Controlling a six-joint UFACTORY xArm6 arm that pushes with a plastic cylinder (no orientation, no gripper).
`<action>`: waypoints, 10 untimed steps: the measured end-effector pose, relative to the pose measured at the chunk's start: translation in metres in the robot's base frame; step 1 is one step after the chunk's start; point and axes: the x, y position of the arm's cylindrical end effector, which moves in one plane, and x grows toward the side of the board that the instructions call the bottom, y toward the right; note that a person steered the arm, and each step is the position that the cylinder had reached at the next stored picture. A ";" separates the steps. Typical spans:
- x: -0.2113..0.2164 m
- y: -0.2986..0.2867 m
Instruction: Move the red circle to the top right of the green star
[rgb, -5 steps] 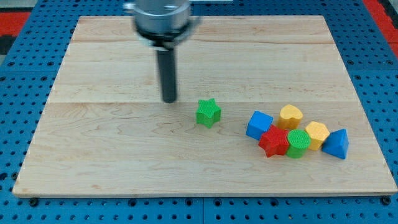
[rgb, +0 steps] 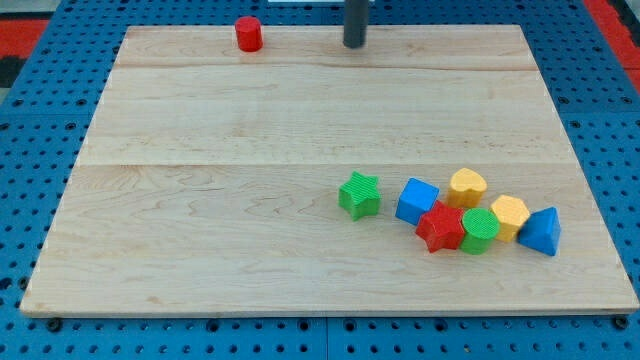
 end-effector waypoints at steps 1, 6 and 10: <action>0.000 -0.085; 0.013 -0.324; 0.162 -0.100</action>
